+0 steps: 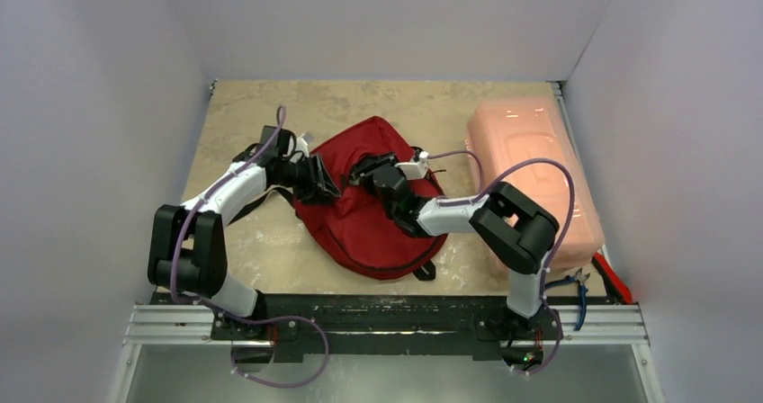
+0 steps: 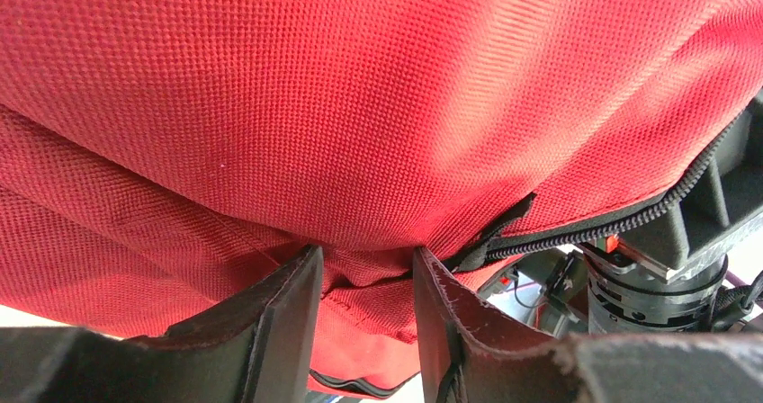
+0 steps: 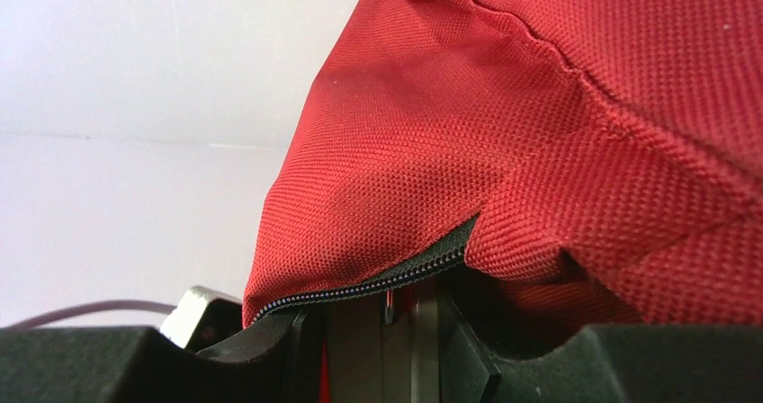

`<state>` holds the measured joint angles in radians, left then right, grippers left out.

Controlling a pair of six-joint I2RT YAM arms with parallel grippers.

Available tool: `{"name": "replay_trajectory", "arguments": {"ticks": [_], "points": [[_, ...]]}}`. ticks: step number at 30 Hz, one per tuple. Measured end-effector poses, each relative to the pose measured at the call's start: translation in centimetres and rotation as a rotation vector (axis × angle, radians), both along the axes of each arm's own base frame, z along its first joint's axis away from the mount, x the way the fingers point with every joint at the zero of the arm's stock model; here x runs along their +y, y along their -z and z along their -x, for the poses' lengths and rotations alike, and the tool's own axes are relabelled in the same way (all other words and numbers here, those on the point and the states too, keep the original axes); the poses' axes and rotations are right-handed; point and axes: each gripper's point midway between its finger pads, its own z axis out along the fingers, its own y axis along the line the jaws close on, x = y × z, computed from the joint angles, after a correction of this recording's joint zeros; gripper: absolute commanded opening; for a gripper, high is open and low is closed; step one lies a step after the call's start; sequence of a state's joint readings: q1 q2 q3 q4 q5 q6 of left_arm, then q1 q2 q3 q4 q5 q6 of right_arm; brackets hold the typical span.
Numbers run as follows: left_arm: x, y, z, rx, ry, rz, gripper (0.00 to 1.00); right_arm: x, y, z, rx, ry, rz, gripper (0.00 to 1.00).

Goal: Pack the student bag
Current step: Place the stationery in the student bag.

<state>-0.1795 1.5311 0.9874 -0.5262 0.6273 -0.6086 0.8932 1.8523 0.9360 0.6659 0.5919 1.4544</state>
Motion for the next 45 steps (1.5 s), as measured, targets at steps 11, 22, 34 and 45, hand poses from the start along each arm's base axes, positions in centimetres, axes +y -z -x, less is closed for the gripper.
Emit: {"name": "replay_trajectory", "arguments": {"ticks": [11, 22, 34, 45], "points": [[0.3, 0.2, -0.5, -0.018, -0.014, -0.018, 0.39, 1.0, 0.1, -1.1, 0.028, -0.021, 0.021, 0.73], [0.6, -0.3, 0.0, -0.016, -0.019, -0.021, 0.39, -0.7, 0.0, 1.9, -0.032, -0.306, 0.293, 0.57], [0.5, -1.2, 0.1, -0.038, -0.014, -0.008, 0.39, 4.8, -1.3, 0.6, -0.185, -0.509, 0.269, 0.08], [0.7, -1.3, 0.2, -0.040, -0.020, -0.017, 0.41, 3.7, -1.6, 2.7, -0.086, -0.582, 0.324, 0.08]]}}
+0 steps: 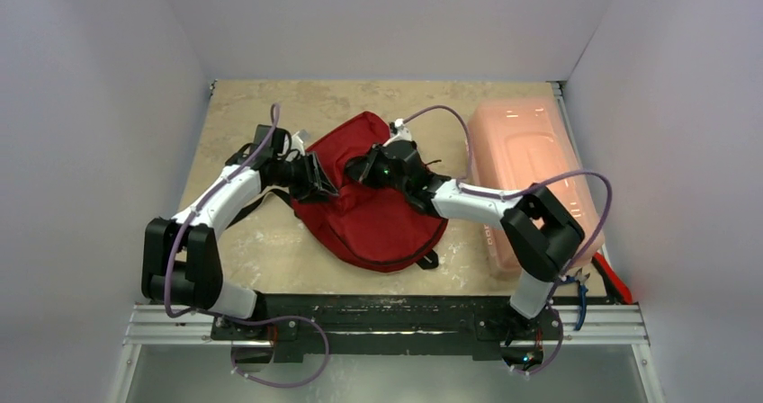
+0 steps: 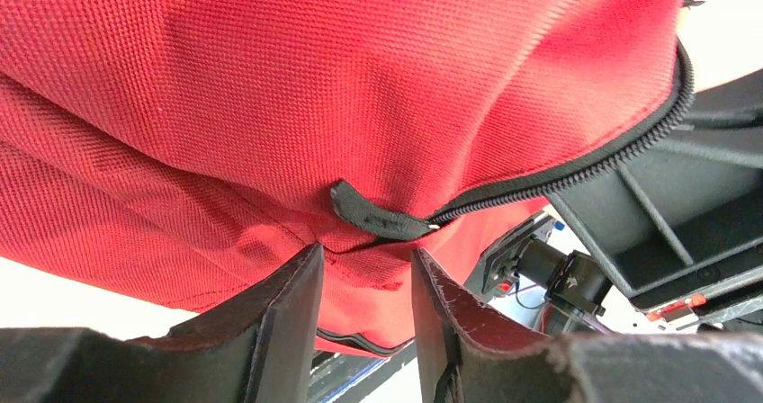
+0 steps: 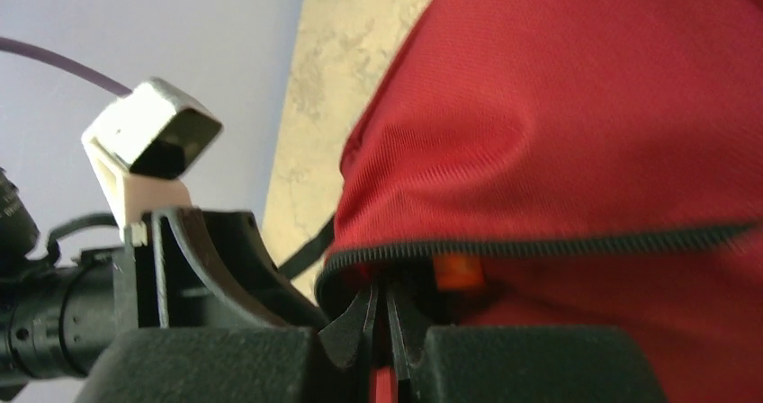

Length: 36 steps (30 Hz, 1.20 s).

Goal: Pack the student bag
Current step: Place the stationery in the student bag.

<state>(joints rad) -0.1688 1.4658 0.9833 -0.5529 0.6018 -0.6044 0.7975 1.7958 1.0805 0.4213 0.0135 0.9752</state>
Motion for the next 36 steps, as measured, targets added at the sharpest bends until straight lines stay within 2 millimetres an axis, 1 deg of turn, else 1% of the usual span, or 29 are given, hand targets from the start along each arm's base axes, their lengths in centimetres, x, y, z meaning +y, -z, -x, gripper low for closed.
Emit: {"name": "replay_trajectory", "arguments": {"ticks": [3, 7, 9, 10, 11, 12, 14, 16, 18, 20, 22, 25, 27, 29, 31, 32, 33, 35, 36], "points": [[0.0, -0.7, 0.1, -0.021, 0.000, 0.002, 0.42, -1.9, -0.3, 1.7, 0.047, 0.002, 0.050, 0.08], [0.1, -2.2, 0.3, -0.075, 0.001, 0.006, 0.44, -4.6, -0.9, 4.6, 0.088, -0.004, 0.089, 0.08], [0.3, -2.9, 0.5, -0.099, 0.000, 0.003, 0.44, -5.9, -1.8, 5.9, 0.089, -0.005, 0.089, 0.08], [0.4, -3.2, 0.6, -0.110, 0.001, -0.003, 0.45, -6.4, -2.5, 6.3, 0.082, -0.005, 0.082, 0.06], [0.5, -3.4, 0.7, -0.118, 0.000, -0.009, 0.45, -6.6, -3.1, 6.5, 0.074, -0.005, 0.073, 0.52], [0.6, -3.7, 0.9, -0.129, -0.002, -0.016, 0.46, -6.7, -3.7, 6.6, 0.065, -0.003, 0.065, 0.57], [0.8, -4.3, 1.3, -0.147, -0.005, -0.023, 0.47, -7.7, -4.3, 6.0, -0.074, -0.040, 0.189, 0.56], [0.9, -5.0, 1.6, -0.170, 0.000, -0.022, 0.48, -7.9, -4.9, 4.7, -0.171, -0.054, 0.280, 0.52], [0.6, -5.6, 1.7, -0.181, 0.019, -0.005, 0.48, -7.9, -5.6, 3.1, -0.231, -0.044, 0.333, 0.47], [0.0, -6.4, 1.3, -0.171, 0.037, 0.024, 0.47, -7.9, -5.6, 2.0, -0.254, -0.033, 0.346, 0.42], [-0.7, -7.5, 0.0, -0.169, 0.045, 0.059, 0.46, -8.1, -5.0, 1.1, -0.252, -0.019, 0.353, 0.35], [-2.1, -9.4, -2.8, -0.194, 0.046, 0.101, 0.45, -8.7, -3.2, 0.3, -0.234, 0.005, 0.356, 0.31], [-3.0, -10.4, -5.1, -0.209, 0.043, 0.125, 0.45, -9.5, -1.3, 0.4, -0.212, 0.018, 0.363, 0.30], [-4.0, -10.6, -7.3, -0.209, 0.042, 0.144, 0.44, -10.7, 1.3, 0.9, -0.177, 0.032, 0.388, 0.28], [-4.8, -9.6, -8.7, -0.181, 0.045, 0.152, 0.44, -12.2, 4.3, 1.9, -0.125, 0.039, 0.435, 0.28], [-5.5, -8.4, -9.2, -0.150, 0.057, 0.150, 0.44, -12.8, 5.6, 2.4, -0.103, 0.042, 0.459, 0.28], [-6.1, -7.3, -9.3, -0.122, 0.069, 0.146, 0.44, -13.5, 6.8, 2.9, -0.083, 0.044, 0.478, 0.28], [-7.6, -4.2, -8.6, -0.042, 0.105, 0.125, 0.44, -14.4, 8.0, 3.8, -0.067, 0.047, 0.502, 0.28], [-8.4, -2.8, -7.7, -0.003, 0.129, 0.120, 0.45, -14.8, 8.1, 4.1, -0.068, 0.049, 0.512, 0.29]]}}
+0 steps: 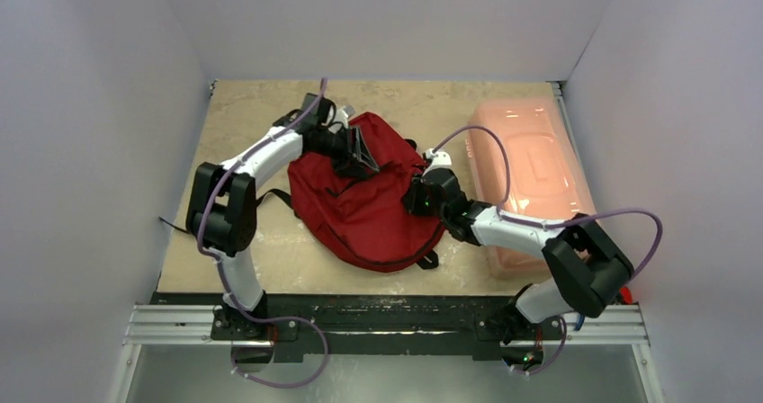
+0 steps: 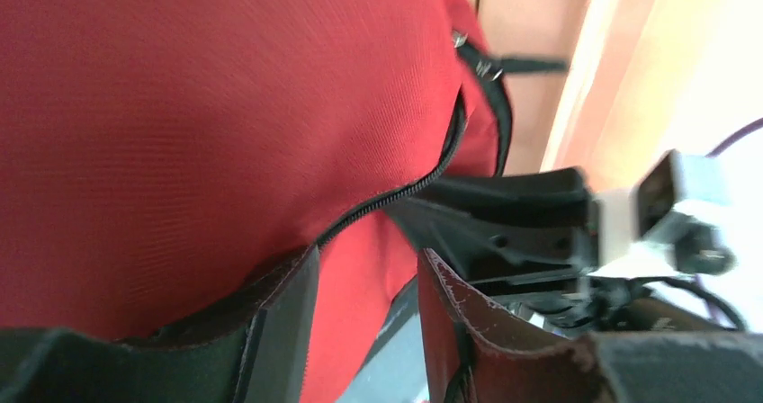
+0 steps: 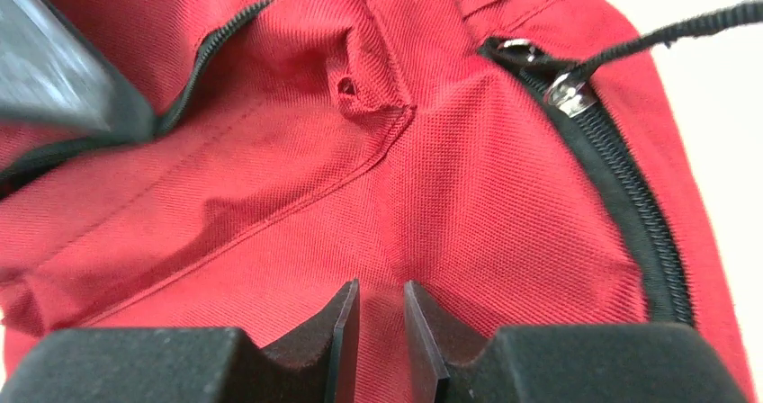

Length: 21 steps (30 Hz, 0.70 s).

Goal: Pack the student bag
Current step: Place the stationery in the student bag, then zip the student bag at the center of the board.

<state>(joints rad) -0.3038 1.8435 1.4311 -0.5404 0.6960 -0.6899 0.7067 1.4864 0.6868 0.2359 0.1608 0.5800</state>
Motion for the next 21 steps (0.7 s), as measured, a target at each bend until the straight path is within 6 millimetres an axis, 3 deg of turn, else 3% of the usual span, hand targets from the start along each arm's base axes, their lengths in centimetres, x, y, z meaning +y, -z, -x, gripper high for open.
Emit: {"name": "replay_trajectory", "arguments": {"ticks": [2, 4, 7, 9, 12, 15, 17, 19, 21], "points": [[-1.3, 1.4, 2.0, 0.049, 0.051, -0.004, 0.46, -0.4, -0.9, 0.3, -0.021, -0.004, 0.005, 0.32], [-1.9, 1.3, 3.2, 0.042, 0.090, -0.004, 0.50, -0.6, -2.3, 0.3, -0.053, -0.013, -0.002, 0.37], [-0.9, 0.6, 3.9, 0.026, 0.086, -0.031, 0.57, -0.6, -4.5, 0.6, -0.109, -0.046, 0.001, 0.44], [0.4, -0.6, 4.0, 0.002, 0.061, -0.049, 0.61, 0.0, -6.0, 0.9, -0.152, -0.090, 0.002, 0.50], [3.4, -4.7, 4.0, -0.117, -0.003, -0.059, 0.65, 1.8, -7.9, 1.7, -0.207, -0.187, -0.003, 0.52], [7.6, -9.5, 5.0, -0.297, -0.122, -0.079, 0.67, 4.5, -9.7, 2.4, -0.262, -0.306, -0.014, 0.52], [10.5, -11.4, 6.4, -0.398, -0.224, -0.121, 0.68, 7.1, -10.8, 2.8, -0.289, -0.375, -0.024, 0.52], [12.3, -11.8, 7.8, -0.455, -0.291, -0.170, 0.69, 9.9, -11.6, 3.4, -0.309, -0.437, -0.035, 0.56], [13.8, -10.9, 8.9, -0.480, -0.348, -0.237, 0.70, 12.9, -12.1, 3.8, -0.375, -0.511, 0.012, 0.58]]}}
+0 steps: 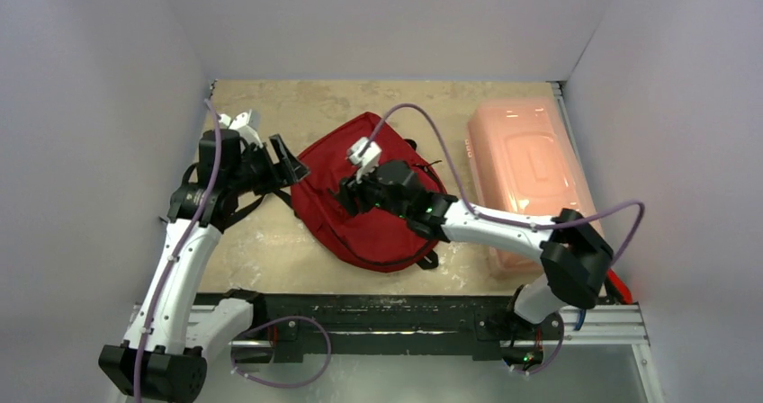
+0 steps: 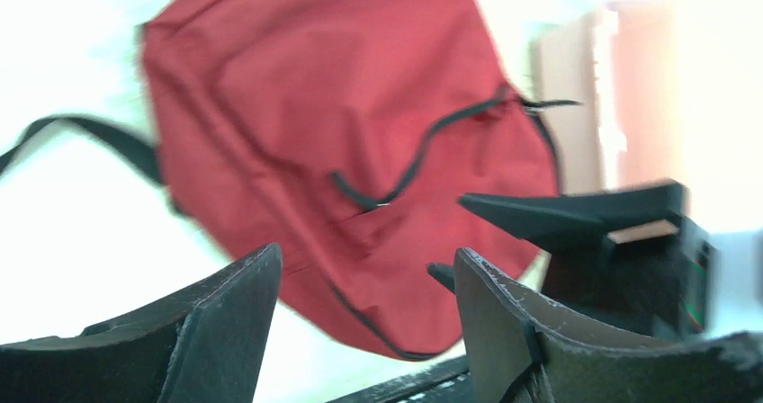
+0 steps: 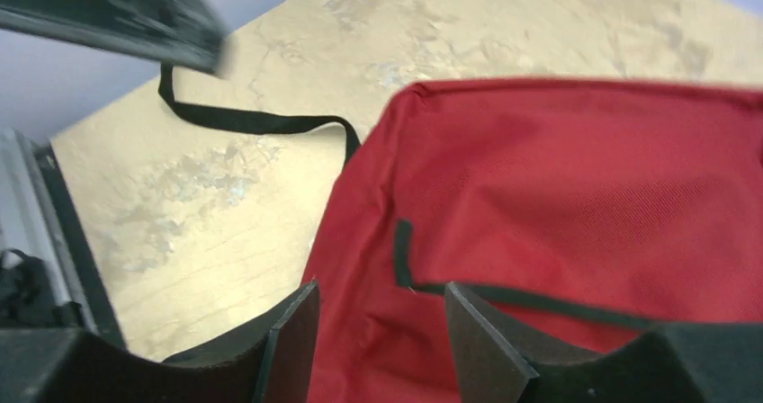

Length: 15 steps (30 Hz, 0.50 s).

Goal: Pack the student bag
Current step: Zip the student bag at the center of the board.

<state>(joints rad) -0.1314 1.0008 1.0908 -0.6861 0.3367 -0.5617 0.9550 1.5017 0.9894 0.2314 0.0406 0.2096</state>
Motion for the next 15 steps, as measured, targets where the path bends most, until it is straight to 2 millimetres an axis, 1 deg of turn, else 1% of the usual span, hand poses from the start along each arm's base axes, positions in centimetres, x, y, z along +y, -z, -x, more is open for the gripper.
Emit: {"name": "replay_trajectory", "arguments": {"ticks": [2, 4, 6, 8, 9, 11, 15], "points": [[1.7, 2.2, 0.7, 0.038, -0.078, -0.067, 0.71, 2.5, -0.1, 0.5, -0.101, -0.044, 0.060, 0.58], [3.1, 4.1, 1.0, 0.091, -0.134, -0.122, 0.72, 4.2, 0.2, 0.8, -0.173, -0.057, 0.122, 0.57], [4.2, 6.0, 1.2, 0.154, -0.176, -0.174, 0.72, 6.0, 0.6, 0.5, -0.242, -0.035, 0.194, 0.56], [5.4, 6.9, 1.3, 0.184, -0.214, -0.217, 0.72, 7.2, 1.1, 0.0, -0.285, 0.001, 0.259, 0.55], [5.9, 7.0, 1.4, 0.186, -0.234, -0.234, 0.72, 7.5, 1.3, -0.4, -0.299, 0.025, 0.289, 0.54], [6.7, 6.7, 1.3, 0.170, -0.272, -0.256, 0.75, 7.3, 1.9, -1.3, -0.315, 0.079, 0.342, 0.54], [8.0, 6.6, 1.8, 0.139, -0.333, -0.258, 0.75, 5.8, 3.5, -2.7, -0.317, 0.159, 0.444, 0.50]]}}
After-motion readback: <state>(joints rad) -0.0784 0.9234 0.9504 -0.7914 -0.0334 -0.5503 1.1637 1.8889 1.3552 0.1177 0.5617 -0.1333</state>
